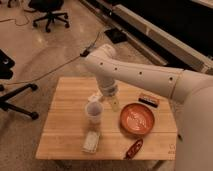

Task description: Place the ceramic cup in the ceramic bowl

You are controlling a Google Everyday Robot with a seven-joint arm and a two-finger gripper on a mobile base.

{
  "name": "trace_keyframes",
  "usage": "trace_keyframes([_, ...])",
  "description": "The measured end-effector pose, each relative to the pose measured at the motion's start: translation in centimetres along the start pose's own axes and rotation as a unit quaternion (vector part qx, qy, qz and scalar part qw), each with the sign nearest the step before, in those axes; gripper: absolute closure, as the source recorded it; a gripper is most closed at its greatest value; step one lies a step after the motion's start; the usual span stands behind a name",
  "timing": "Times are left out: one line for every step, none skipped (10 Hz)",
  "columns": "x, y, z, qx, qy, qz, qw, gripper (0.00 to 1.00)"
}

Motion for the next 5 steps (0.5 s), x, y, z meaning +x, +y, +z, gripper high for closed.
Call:
trace_keyframes([-0.16,-0.03,0.04,0.0,0.0,-0.001,1.0,0.41])
trace_keyframes([0.05,-0.01,0.14,-0.001,0.001,0.001,1.0,0.41])
trace_keyframes([-0.08,-0.1,0.13,0.0,0.001,-0.001,1.0,0.41])
trace_keyframes([-0.28,-0.23,0.09,0.0,0.001,-0.002,1.0,0.41])
trace_keyframes([-0.62,-0.44,0.14,-0.001,0.001,-0.003,1.0,0.41])
